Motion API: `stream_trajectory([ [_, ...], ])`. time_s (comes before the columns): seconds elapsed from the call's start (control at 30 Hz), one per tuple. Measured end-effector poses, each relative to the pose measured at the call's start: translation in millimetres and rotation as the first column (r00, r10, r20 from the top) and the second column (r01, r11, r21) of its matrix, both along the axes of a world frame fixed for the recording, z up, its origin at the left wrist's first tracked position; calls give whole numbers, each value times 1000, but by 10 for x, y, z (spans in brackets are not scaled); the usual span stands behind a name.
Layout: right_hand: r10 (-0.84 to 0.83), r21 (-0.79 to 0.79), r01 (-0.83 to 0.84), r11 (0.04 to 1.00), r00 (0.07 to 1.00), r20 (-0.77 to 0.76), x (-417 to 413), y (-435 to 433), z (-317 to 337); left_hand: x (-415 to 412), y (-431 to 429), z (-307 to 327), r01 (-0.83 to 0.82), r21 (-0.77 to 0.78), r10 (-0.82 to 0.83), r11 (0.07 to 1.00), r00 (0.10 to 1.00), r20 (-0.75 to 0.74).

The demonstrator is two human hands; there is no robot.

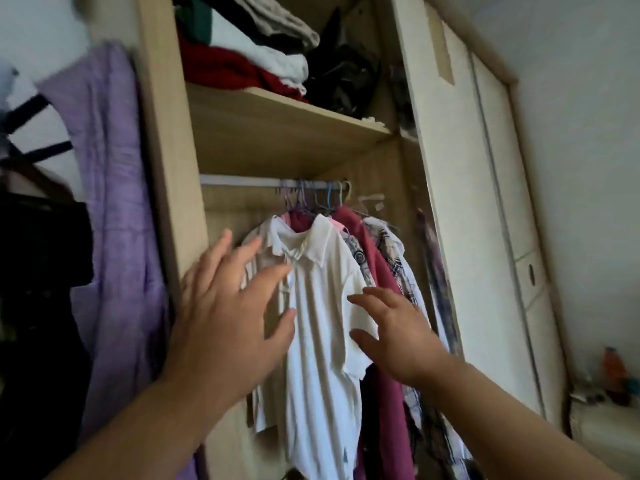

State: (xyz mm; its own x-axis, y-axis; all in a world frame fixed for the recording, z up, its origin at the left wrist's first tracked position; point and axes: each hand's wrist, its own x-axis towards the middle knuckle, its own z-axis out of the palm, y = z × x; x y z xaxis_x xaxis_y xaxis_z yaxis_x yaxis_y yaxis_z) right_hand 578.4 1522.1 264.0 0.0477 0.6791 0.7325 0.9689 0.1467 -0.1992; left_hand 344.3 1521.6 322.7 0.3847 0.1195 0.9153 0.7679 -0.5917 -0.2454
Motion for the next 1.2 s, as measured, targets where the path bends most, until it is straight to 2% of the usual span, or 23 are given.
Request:
stream_trajectory([
  [0.1, 95, 4, -95, 995, 995, 23, 166, 385, 188, -8, 103, 265, -156, 95, 152, 983, 987, 48],
  [0.23, 181, -10, -181, 983, 981, 74, 390, 834, 493, 69, 144, 511, -409, 27, 403, 912, 908, 118],
  [0.47, 282, 16, -286, 958, 951, 124, 539, 1662, 1191, 227, 206, 541, -627, 105, 600, 772, 774, 202],
  [0.7, 186, -19, -186, 982, 982, -3, 568, 2386, 1595, 267, 232, 544, -646, 118, 582, 754, 741, 335],
  [0.8, 151, -57, -154, 986, 988, -43, 583, 2536, 1666, 271, 246, 537, -684, 118, 628, 720, 714, 311],
  [0.9, 187, -38, -189, 981, 981, -41, 528, 2631, 1753, 279, 257, 534, -744, 106, 697, 659, 658, 287],
  [1.0, 167, -103, -168, 980, 986, -15, 423, 2614, 1895, 295, 252, 528, -782, 97, 738, 616, 616, 274],
  [1.07, 182, -123, -187, 975, 982, -50, 385, 2641, 1969, 315, 261, 526, -805, 92, 765, 586, 587, 263],
  [1.2, 206, -20, -209, 978, 973, -103, 356, 2659, 2005, 318, 281, 525, -819, 104, 780, 564, 570, 259],
])
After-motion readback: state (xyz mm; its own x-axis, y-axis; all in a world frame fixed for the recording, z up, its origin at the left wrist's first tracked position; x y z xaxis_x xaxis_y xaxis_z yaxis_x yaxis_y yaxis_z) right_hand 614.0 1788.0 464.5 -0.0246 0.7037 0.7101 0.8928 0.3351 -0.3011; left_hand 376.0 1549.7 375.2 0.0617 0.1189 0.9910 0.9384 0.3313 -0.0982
